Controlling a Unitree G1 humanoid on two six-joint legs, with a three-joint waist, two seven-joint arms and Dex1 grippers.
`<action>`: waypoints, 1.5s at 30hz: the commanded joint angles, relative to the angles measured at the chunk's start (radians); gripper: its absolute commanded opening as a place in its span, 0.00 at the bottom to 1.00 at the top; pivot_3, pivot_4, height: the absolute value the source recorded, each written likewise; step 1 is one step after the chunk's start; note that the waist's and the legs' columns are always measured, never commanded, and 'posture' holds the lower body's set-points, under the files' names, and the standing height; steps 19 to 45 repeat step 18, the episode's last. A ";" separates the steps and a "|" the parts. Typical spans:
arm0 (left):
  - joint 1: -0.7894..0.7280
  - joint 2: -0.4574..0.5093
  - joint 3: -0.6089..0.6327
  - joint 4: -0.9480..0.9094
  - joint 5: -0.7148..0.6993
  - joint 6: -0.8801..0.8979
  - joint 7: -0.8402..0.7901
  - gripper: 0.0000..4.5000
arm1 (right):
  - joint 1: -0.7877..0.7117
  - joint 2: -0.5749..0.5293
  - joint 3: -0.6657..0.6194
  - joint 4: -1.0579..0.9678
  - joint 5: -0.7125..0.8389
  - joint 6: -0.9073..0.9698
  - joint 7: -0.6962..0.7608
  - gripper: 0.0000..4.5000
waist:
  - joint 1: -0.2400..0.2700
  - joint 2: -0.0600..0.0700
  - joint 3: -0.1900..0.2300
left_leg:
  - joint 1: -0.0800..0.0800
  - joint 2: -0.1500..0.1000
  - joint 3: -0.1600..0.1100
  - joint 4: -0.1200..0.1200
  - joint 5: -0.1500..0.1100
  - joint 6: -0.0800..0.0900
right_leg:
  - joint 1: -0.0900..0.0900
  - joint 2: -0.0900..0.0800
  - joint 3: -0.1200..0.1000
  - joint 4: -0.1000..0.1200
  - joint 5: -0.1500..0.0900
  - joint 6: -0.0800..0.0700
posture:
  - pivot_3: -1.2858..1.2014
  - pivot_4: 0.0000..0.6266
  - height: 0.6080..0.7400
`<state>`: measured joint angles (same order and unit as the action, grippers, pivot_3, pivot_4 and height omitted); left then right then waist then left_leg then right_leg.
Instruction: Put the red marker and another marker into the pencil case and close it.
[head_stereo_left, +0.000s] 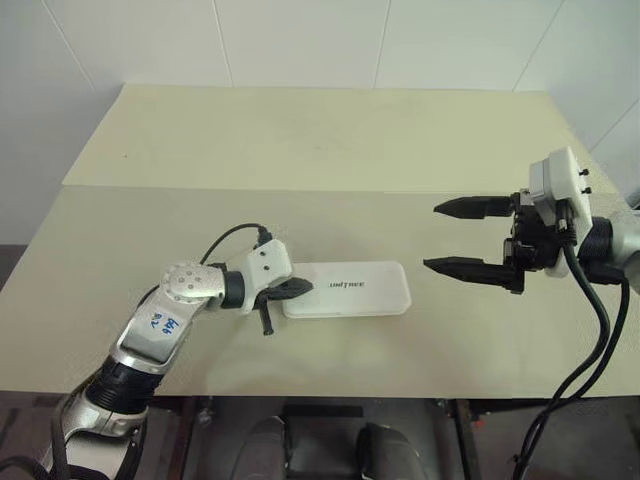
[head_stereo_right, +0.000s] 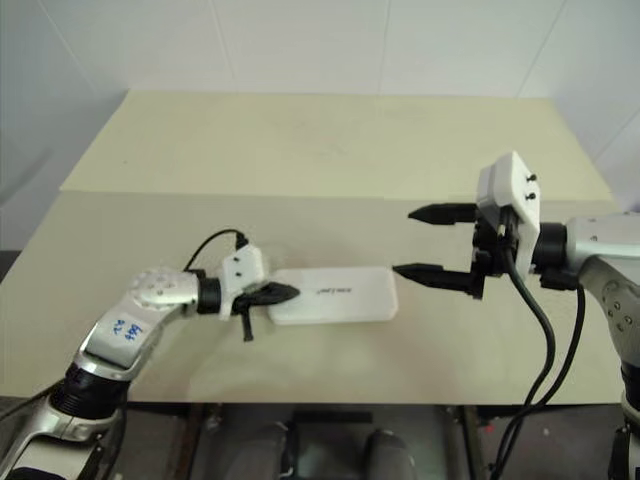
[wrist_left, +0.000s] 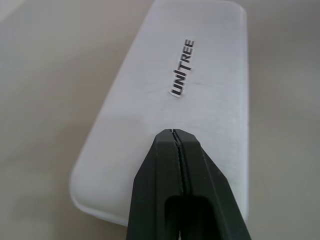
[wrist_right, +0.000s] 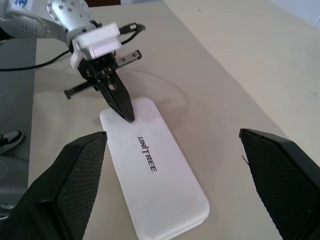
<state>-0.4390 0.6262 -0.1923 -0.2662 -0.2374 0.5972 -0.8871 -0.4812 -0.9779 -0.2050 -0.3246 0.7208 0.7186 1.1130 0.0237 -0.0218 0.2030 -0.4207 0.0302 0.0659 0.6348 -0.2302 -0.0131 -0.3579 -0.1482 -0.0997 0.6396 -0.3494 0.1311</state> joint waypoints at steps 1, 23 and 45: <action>0.026 0.036 0.110 -0.084 -0.142 0.096 -0.054 0.00 | 0.005 -0.009 0.005 0.083 -0.036 -0.058 0.049 1.00 | -0.001 0.000 0.000 | 0.000 0.000 0.000 0.000 0.000 0.000 | 0.000 0.000 0.000 0.001 0.000 0.000 | 0.52 0.24 1.00; 0.266 0.299 0.708 -0.117 -0.289 0.165 -0.007 0.00 | -0.084 0.034 0.028 0.415 -0.149 -0.174 0.096 1.00 | -0.024 0.000 0.001 | -0.001 0.000 0.001 -0.003 0.000 0.000 | -0.002 -0.001 0.000 0.001 0.000 0.000 | 0.52 0.24 1.00; 0.266 0.299 0.708 -0.117 -0.289 0.165 -0.007 0.00 | -0.084 0.034 0.028 0.415 -0.149 -0.174 0.096 1.00 | -0.024 0.000 0.001 | -0.001 0.000 0.001 -0.003 0.000 0.000 | -0.002 -0.001 0.000 0.001 0.000 0.000 | 0.52 0.24 1.00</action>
